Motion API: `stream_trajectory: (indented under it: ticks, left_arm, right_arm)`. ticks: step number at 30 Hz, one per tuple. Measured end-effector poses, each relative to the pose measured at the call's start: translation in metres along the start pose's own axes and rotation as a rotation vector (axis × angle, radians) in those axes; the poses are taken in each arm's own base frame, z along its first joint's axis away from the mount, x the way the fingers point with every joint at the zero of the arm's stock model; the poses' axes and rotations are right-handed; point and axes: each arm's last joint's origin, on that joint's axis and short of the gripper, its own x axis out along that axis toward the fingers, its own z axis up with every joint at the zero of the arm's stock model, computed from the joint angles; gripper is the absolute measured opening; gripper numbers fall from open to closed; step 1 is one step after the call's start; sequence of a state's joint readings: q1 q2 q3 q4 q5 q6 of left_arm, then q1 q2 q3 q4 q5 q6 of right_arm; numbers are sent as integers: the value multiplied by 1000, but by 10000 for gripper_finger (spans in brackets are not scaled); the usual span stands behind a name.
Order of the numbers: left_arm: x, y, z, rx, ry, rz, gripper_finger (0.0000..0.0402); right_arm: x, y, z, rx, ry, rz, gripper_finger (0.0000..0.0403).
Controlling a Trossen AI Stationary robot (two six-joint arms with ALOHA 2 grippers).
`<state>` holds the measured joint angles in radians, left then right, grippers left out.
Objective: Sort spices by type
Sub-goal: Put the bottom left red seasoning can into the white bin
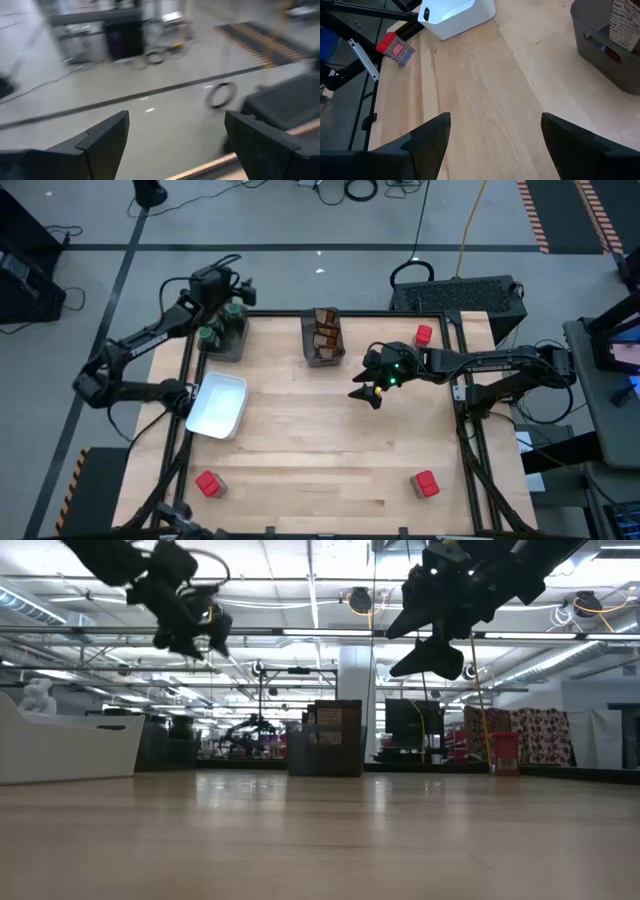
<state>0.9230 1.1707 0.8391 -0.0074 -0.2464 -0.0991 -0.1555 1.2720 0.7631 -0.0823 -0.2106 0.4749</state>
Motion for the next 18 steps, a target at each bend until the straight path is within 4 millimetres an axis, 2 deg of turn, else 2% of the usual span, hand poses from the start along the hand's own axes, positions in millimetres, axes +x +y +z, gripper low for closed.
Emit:
stream_trajectory:
  ticks: [6,12,18]
  left_arm:
    - [-17,-31,11,-61,-12,-348,331]
    - [-38,-76,3,-16,36,-624,331]
    - [-72,-120,-10,76,84,-904,331]
  right_arm:
    - [0,-1,0,-30,-1,-2,293]
    - [-1,-4,2,-29,-8,-12,293]
    - [-1,-4,2,9,9,22,293]
